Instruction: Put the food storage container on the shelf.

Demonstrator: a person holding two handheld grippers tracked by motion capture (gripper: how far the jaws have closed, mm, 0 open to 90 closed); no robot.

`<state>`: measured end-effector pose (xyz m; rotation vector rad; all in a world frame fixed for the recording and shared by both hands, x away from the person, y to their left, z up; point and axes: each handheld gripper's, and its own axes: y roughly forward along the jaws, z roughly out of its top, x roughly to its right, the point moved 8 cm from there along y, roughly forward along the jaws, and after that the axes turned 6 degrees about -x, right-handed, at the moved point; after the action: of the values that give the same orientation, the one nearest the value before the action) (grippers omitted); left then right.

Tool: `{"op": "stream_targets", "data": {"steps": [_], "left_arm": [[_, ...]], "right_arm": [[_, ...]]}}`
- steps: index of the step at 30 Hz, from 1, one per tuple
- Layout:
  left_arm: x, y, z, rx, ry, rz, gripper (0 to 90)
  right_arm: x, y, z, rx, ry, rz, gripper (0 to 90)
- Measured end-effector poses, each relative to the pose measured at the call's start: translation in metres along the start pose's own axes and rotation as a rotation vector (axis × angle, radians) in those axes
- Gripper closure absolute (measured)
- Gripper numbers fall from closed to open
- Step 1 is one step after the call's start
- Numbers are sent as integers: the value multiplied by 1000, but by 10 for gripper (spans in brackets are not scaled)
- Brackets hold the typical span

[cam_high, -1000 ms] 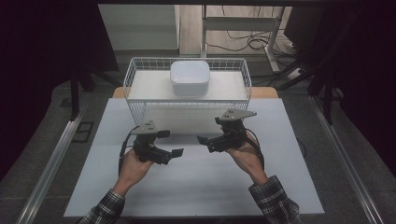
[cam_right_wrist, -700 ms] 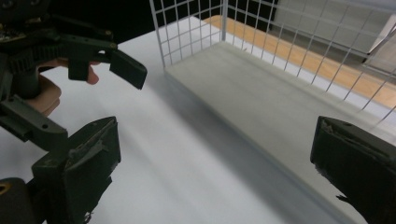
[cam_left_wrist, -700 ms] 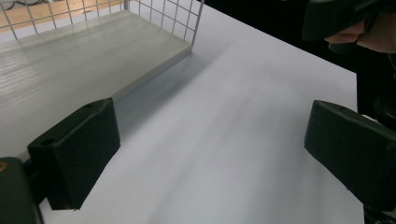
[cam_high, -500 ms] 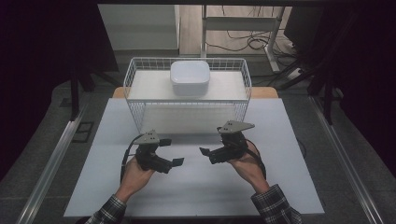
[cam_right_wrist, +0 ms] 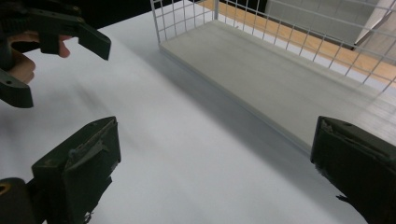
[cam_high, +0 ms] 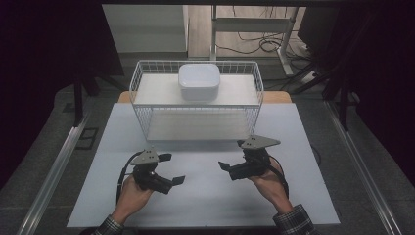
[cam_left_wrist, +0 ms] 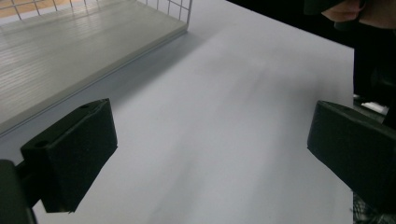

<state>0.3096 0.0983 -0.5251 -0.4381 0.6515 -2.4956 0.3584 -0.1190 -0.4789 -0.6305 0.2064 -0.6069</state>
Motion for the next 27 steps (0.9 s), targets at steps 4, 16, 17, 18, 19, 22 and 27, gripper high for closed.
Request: {"op": "stream_targets", "data": {"steps": [4, 16, 17, 18, 19, 22, 27], "left_arm": [[6, -1, -7, -18, 24, 9, 11], [15, 0, -32, -47, 18, 7, 5], [15, -1, -33, -47, 18, 9, 5], [15, -2, -34, -45, 15, 11, 4], [15, -4, -36, -41, 11, 14, 4], [14, -11, -40, -31, -1, 24, 3], [10, -21, -49, -28, -24, 53, 3]], "right_arm": [[-1, -2, -9, -10, 2, -6, 14], [-2, -13, -39, -29, -3, -31, 14], [-3, -15, -42, -30, -1, -33, 14], [-3, -16, -44, -30, -1, -33, 14], [-3, -17, -47, -32, 1, -36, 14], [-3, -20, -55, -37, 8, -44, 14], [-2, -26, -70, -53, 26, -51, 15]]}}
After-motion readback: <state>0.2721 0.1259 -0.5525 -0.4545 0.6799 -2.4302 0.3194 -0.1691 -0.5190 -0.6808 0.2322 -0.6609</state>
